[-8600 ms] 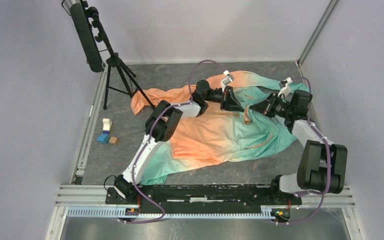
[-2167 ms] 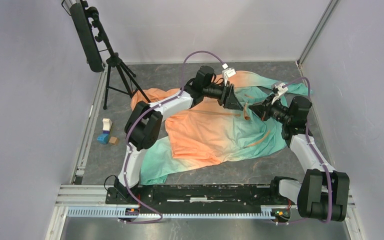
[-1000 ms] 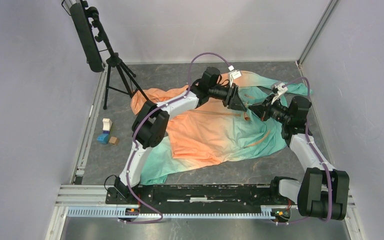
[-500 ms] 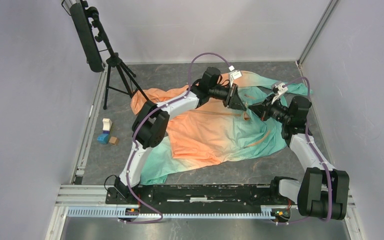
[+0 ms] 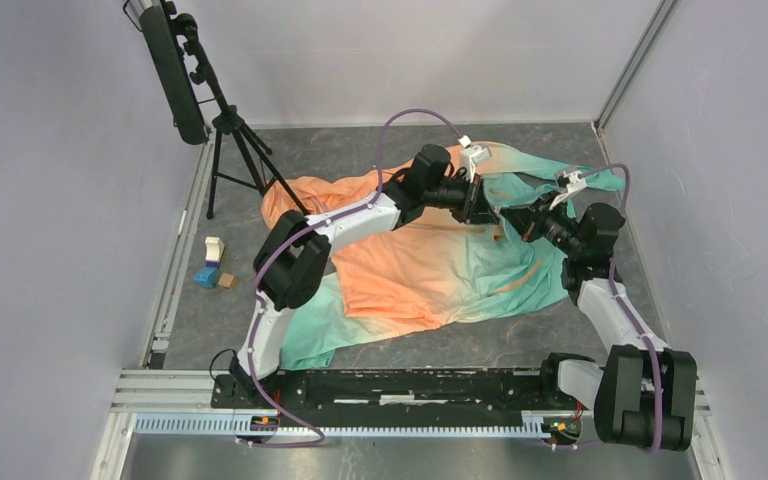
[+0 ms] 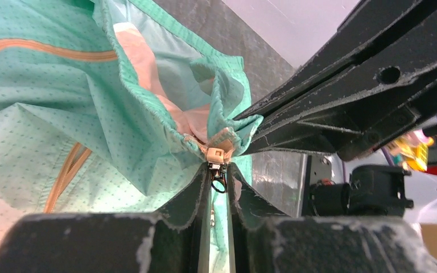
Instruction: Zip up the jacket
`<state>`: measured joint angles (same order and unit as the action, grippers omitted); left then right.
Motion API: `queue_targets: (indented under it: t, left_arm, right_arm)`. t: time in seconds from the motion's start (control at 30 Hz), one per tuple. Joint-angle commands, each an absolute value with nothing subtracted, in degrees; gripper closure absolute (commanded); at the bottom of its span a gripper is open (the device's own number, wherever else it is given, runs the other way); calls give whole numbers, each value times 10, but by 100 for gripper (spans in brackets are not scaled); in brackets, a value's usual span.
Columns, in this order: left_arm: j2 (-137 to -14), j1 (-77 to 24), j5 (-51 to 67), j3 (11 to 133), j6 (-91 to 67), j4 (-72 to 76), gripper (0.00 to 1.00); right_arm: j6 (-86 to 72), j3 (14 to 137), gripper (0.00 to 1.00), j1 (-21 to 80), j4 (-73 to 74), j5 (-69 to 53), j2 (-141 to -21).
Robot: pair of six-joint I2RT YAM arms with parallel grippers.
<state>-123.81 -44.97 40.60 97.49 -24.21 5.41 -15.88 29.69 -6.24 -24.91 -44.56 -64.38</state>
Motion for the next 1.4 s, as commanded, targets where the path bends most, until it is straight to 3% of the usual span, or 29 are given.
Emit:
queue_targets:
  t: [0.0,0.23,0.47,0.67,0.77,0.87,0.93,1.1,1.37]
  left_arm:
    - [-1191,-481,275,969,-245,5,98]
    - [-1182,-493,188,946,-270,-63,98]
    - [-1188,-497,195,941,-283,-65,98]
    - [-1181,-490,288,964,-292,-52,97]
    - [-1159,-468,394,944,-374,32,77]
    - [-1129,-444,425,875,-577,206,46]
    - [-1124,-440,407,824,-745,346,40]
    - [-1152,-443,314,757,-1060,604,45]
    - [-1155,-466,231,763,-1165,615,51]
  right_arm:
    - [-266,279,100,-60,-396,-391,-599]
    - [-359,278,100,-98,-432,-316,-549]
    - [-407,276,100,-151,-425,-261,-503]
    - [-412,275,100,-153,-514,-382,-538]
    - [-401,260,100,-152,-557,-443,-547]
    - [-397,244,100,-153,-586,-475,-551]
    - [-401,229,100,-154,-624,-488,-548]
    - [-392,233,100,-153,-633,-502,-554]
    - [-378,237,100,-154,-615,-500,-552]
